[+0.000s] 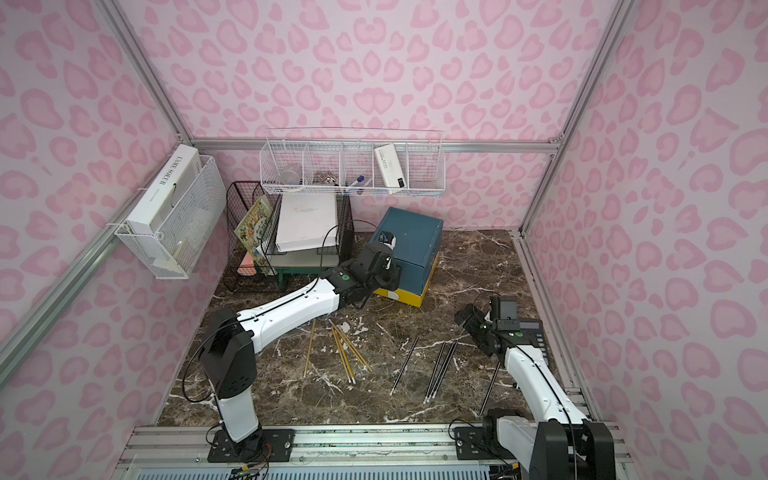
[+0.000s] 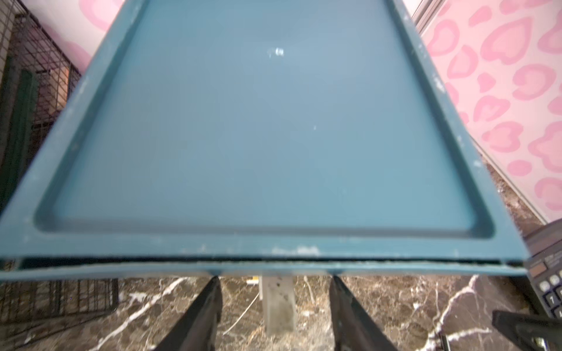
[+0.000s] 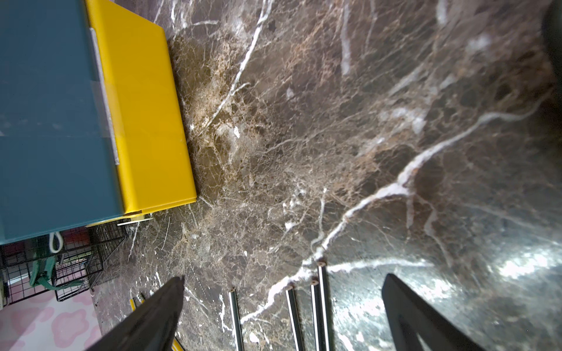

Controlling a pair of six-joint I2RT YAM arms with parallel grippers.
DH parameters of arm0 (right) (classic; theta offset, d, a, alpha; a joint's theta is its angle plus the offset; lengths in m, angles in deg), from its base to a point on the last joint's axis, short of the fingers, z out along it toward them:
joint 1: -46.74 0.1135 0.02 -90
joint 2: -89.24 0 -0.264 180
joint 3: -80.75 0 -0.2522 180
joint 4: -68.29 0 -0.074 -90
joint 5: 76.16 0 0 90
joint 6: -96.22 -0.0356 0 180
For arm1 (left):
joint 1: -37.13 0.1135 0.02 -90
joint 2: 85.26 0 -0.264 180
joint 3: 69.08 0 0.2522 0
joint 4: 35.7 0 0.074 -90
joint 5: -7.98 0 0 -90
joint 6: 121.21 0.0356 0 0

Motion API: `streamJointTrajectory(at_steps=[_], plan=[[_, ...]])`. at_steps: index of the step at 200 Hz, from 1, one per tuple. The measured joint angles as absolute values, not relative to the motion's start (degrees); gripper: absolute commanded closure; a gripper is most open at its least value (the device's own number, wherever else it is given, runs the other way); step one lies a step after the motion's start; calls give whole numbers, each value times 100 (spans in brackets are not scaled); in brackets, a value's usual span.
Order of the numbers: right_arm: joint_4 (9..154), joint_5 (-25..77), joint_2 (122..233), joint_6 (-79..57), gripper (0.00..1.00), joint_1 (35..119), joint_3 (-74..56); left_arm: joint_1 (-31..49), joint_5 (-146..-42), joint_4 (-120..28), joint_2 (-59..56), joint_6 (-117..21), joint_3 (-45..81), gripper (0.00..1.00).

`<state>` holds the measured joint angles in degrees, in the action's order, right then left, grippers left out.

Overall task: Please place the pencils in the drawer according to their color
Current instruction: Close the drawer in the storage box.

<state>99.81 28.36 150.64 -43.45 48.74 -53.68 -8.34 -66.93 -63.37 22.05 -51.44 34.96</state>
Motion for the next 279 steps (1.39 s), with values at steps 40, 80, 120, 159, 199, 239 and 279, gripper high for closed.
streamJointTrajectory(at_steps=[40, 80, 120, 159, 199, 239, 279], plan=[[9985, 2836, 15084, -4334, 0, 4888, -5352, -837, -6669, -6134, 2382, -5059, 3550, 44], [9987, 2836, 15073, -4301, 0, 4888, -5348, -837, -6688, -5978, 2347, -5057, 3498, 41], [9981, 2839, 15117, -4299, 0, 4888, -5350, -837, -6892, -5773, 1418, -5107, 2748, 25], [9941, 2863, 15152, -4301, 0, 4885, -5372, -830, -7080, -5941, 607, -5872, 1767, 18], [9843, 2919, 15182, -4305, 0, 4888, -5403, -679, -7560, -5690, 423, -7146, 838, 22], [9834, 2952, 15158, -4323, 0, 4909, -5429, -391, -8092, -4660, 727, -8244, 392, 27], [9836, 2952, 15158, -4323, 0, 4916, -5427, -65, -8885, -3546, 1422, -9133, 425, 33]])
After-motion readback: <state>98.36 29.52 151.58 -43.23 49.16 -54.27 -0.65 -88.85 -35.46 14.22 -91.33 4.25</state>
